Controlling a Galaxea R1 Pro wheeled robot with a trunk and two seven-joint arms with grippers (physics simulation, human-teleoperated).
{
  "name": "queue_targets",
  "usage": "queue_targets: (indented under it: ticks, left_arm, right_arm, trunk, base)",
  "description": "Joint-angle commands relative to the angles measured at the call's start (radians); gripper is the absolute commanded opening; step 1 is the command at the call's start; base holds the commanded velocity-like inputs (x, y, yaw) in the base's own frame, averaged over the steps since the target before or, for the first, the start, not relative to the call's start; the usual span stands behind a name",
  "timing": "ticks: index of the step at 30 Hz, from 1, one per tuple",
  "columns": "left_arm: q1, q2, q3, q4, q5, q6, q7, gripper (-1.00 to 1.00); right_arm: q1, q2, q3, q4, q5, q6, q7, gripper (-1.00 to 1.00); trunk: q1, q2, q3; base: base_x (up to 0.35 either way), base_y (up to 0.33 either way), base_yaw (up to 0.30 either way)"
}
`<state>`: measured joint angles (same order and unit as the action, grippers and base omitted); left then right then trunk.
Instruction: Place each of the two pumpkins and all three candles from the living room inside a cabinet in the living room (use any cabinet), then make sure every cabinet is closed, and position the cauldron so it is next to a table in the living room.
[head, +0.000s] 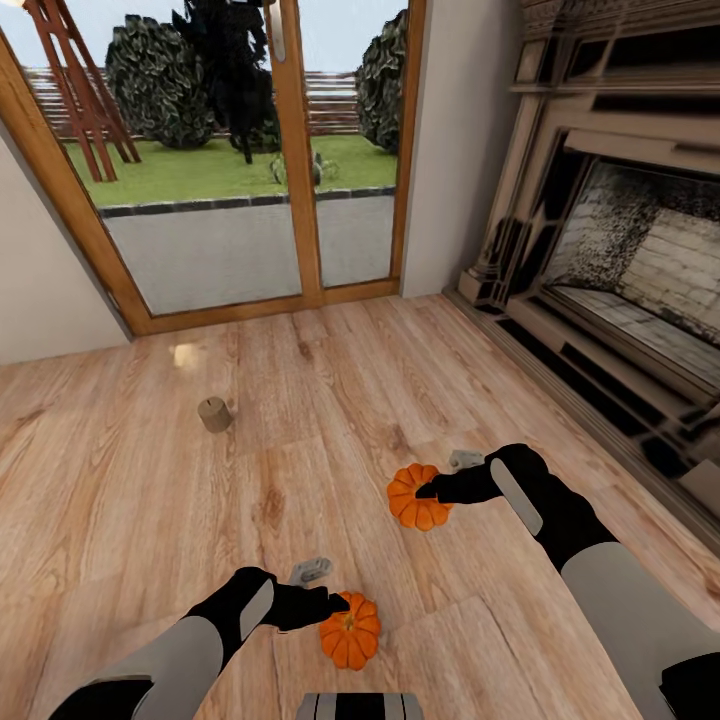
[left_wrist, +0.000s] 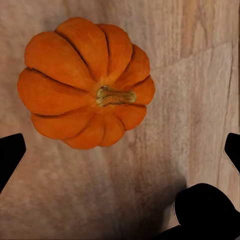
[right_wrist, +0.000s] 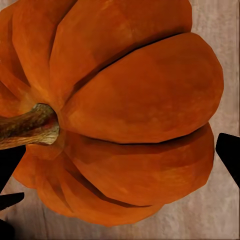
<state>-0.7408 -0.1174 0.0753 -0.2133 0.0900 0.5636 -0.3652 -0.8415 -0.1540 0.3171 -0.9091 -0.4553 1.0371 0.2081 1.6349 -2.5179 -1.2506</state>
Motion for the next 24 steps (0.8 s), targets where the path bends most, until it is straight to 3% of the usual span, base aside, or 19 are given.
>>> queue_targets:
  ticks: [1,5,16,24]
  left_arm:
    - [0.0,-0.001,0.008,-0.001,0.007,0.01,0.008,1.0]
    - [0.0,-0.001,0.008,-0.002,0.008,0.011,0.042,1.0]
    - [0.0,-0.001,0.008,-0.001,0.007,0.009,0.049,1.0]
    - [0.0,-0.002,0.009,-0.002,0.008,0.008,0.049,1.0]
  right_arm:
    - [-0.001,-0.001,0.002,-0.001,0.014,0.001,0.01,-1.0]
    - [-0.001,-0.001,0.002,0.0,0.014,0.001,0.01,-1.0]
    - [-0.001,-0.001,0.002,0.001,0.014,0.001,0.01,-1.0]
    - [-0.001,-0.001,0.002,0.001,0.012,0.001,0.01,-1.0]
  trunk:
    - [0.0,0.0,-0.001]
    - [0.0,0.0,-0.001]
    - [0.0,0.0,-0.001]
    - [0.004,-0.002,-0.032]
  base:
    - [0.152,-0.091,0.0]
    - [0.047,-0.028,0.0]
    - [0.003,-0.002,0.0]
    - [0.0,0.0,0.0]
